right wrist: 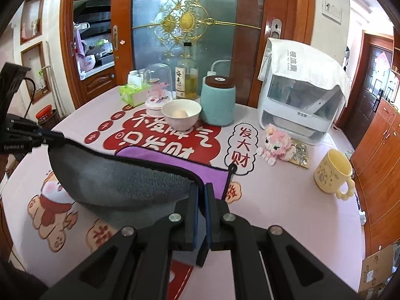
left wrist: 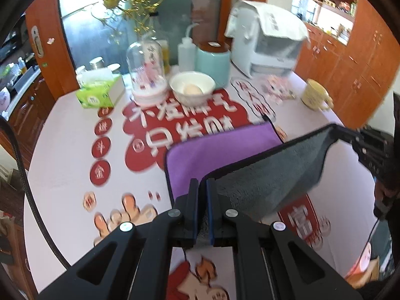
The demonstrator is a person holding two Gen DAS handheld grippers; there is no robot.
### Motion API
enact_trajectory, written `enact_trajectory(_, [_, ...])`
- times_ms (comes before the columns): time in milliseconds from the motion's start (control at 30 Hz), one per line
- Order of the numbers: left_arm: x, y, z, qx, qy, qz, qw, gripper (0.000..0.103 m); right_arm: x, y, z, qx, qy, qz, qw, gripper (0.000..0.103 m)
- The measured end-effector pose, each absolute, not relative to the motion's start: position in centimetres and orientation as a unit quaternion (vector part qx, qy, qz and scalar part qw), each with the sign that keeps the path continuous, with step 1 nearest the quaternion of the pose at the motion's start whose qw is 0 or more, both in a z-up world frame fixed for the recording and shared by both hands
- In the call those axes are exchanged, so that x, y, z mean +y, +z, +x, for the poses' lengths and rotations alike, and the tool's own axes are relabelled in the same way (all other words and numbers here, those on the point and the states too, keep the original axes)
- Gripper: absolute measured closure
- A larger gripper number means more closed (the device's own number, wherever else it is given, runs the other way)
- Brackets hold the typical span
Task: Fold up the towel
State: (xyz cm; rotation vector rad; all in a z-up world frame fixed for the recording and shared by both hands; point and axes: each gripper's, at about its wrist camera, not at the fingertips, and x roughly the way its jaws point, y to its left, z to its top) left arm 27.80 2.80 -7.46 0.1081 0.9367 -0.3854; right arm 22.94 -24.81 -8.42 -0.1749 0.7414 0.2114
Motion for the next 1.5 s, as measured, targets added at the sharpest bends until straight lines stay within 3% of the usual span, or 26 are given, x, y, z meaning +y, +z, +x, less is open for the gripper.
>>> enact_trajectory(433, [2.2,-13.0,37.5,0.457,-0.145,0.026,0.877,0.099,-26.1,-13.2,31.7,0.383,0.103,-0.078,0.914,0.099])
enact_trajectory(800, [2.3,-17.2,40.5,0.494,-0.117,0.012,0.861,0.095,-26.6,-17.2,35.8,0.411,0.094,-0.045,0.906,0.098])
enact_trajectory(867, [2.4,-17.4,40.6,0.498,-0.111,0.008,0.860,0.093,-26.8,-17.5,36.1,0.417,0.090,-0.040,0.903,0.096])
enact_trajectory(967, [2.7,-17.7,40.5,0.502,-0.095,0.005,0.859,0.078,-27.1,-17.9,36.3,0.426,0.067,-0.034,0.902,0.085])
enact_trajectory(1033, [3.0,-17.8,40.2,0.503,-0.085,0.004,0.860,0.077,-27.4,-17.9,36.2,0.428,0.057,-0.027,0.902,0.072])
enact_trajectory(1233, [3.9,-17.4,38.0,0.508,-0.072,-0.011,0.858,0.071,-27.8,-16.3,34.9,0.416,0.046,-0.019,0.908,0.059])
enact_trajectory(1500, [6.0,-14.5,32.1,0.490,-0.082,-0.029,0.867,0.066,-26.7,-13.3,30.1,0.407,0.020,-0.005,0.913,0.053])
